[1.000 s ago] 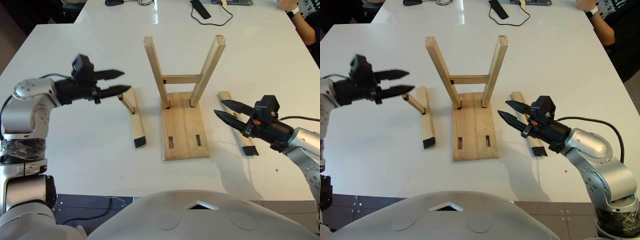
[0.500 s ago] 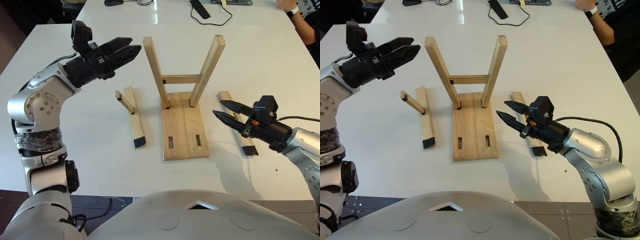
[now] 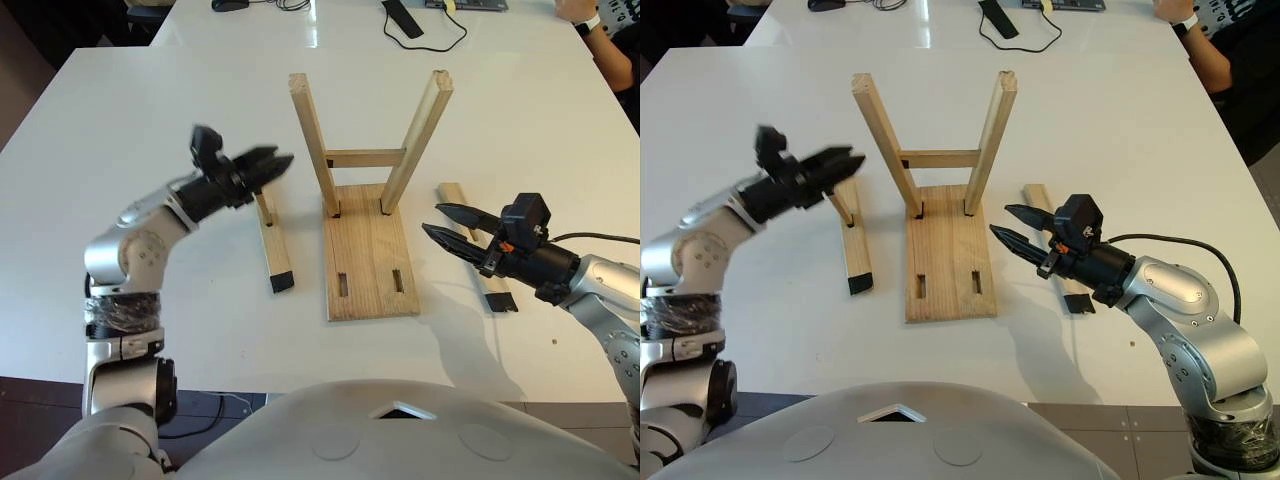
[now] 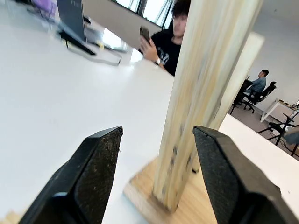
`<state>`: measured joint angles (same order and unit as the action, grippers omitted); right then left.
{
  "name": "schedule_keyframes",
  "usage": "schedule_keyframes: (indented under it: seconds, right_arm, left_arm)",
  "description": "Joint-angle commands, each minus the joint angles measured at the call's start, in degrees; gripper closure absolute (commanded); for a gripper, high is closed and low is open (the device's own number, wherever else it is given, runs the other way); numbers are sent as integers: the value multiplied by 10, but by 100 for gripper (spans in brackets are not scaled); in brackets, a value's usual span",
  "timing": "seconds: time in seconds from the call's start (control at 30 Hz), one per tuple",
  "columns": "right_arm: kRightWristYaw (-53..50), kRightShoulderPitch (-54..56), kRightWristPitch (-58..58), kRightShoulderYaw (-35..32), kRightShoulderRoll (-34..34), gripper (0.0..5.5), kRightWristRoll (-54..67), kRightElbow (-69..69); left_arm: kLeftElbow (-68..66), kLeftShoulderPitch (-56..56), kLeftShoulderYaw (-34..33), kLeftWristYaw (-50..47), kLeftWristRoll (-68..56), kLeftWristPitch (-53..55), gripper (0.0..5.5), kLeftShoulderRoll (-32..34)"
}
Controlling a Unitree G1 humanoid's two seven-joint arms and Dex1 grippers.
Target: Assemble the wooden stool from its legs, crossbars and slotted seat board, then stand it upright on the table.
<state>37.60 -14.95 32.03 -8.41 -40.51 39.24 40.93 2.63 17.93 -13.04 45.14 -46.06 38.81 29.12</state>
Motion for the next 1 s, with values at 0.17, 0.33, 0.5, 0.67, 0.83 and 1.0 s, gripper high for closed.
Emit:
schedule_keyframes:
  seconds: [0.17, 0.33, 0.5, 0.67, 0.83, 1.0]
  right_arm:
    - [-8, -6, 1, 8, 7, 359, -10, 8]
    - [-8, -5, 0, 9, 7, 359, -12, 8]
    - [-6, -3, 1, 8, 7, 359, -11, 8]
    - [-4, -1, 1, 8, 7, 359, -12, 6]
    - [-5, -4, 2, 5, 7, 359, -11, 9]
    - [-9, -6, 2, 14, 10, 359, -17, 9]
  left_arm:
    - [4, 81, -54, -23, -53, 48, 270, 28]
    - [26, 71, -42, -38, -52, 52, 270, 12]
    - [39, 73, -45, -53, -60, 58, 270, 2]
    - [54, 56, -33, -63, -52, 50, 270, -13]
    - [73, 53, -36, -77, -65, 53, 270, -20]
    - [27, -39, 24, -36, 12, -14, 270, -43]
